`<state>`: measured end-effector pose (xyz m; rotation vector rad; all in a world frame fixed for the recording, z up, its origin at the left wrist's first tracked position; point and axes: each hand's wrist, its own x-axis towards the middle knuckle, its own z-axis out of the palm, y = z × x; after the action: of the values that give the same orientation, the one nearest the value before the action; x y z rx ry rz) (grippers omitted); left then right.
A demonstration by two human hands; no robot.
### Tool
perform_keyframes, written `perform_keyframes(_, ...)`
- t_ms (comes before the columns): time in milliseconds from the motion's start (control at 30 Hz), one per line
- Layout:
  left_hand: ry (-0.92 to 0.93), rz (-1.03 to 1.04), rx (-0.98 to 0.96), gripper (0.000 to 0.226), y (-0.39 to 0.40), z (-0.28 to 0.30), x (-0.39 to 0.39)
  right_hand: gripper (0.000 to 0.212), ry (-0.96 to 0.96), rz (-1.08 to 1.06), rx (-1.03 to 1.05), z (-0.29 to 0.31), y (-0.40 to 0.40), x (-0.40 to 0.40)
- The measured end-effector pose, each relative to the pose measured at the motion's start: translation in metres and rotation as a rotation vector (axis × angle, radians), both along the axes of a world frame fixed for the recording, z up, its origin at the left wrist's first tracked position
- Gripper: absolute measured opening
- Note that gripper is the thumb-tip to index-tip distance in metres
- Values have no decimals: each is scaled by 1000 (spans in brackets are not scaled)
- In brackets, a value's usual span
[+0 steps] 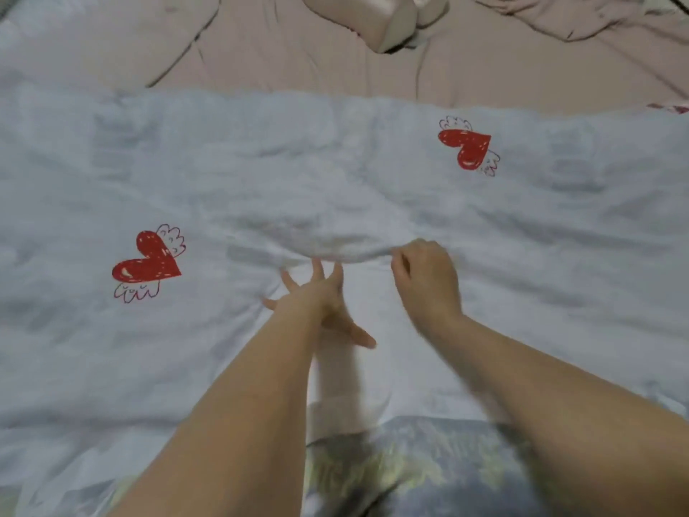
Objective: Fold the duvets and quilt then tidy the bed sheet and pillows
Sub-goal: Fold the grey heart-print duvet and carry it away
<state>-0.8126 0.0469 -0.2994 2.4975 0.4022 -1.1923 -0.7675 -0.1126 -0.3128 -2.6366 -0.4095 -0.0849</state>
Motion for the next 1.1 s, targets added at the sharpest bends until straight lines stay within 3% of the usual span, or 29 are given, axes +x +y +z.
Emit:
perform_keyframes(67,1,-16,29,160,3,-14,11,14,-93,73,-53,1,21,59)
perform_keyframes(167,23,66,85,153,-8,-19,27,51,-76,158,-191,9,57,138)
perform_keyframes(233,47,101,100,155,-12,-25,38,64,4,180,-289,14,82,183)
perform_keyframes(367,16,132,128,153,-13,-42,46,101,-12,159,-562,12,102,248)
perform_keyframes(467,17,128,141,157,-11,-47,48,128,160,79,-623,11,106,273)
perform_keyframes(533,25,136,148,157,-10,-48,50,120,243,62,-567,13,109,277)
perform_keyframes(633,24,130,156,161,-10,-50,50,65,183,97,-422,11,105,264)
perform_keyframes(700,6,118,168,162,-5,-50,54,45,127,88,-404,9,105,250)
perform_keyframes(900,-46,60,152,146,1,-32,51,42,-62,221,-500,23,65,149)
perform_keyframes(967,-240,28,183,108,6,-21,39,37,-39,257,-488,35,41,106)
perform_keyframes(1033,-560,55,261,43,9,0,16,36,-38,281,-449,50,19,69)
perform_keyframes(1067,-706,68,294,27,7,19,1,38,-43,299,-421,64,9,52)
perform_keyframes(1100,-842,79,306,26,4,41,-12,41,-28,307,-399,79,0,37)
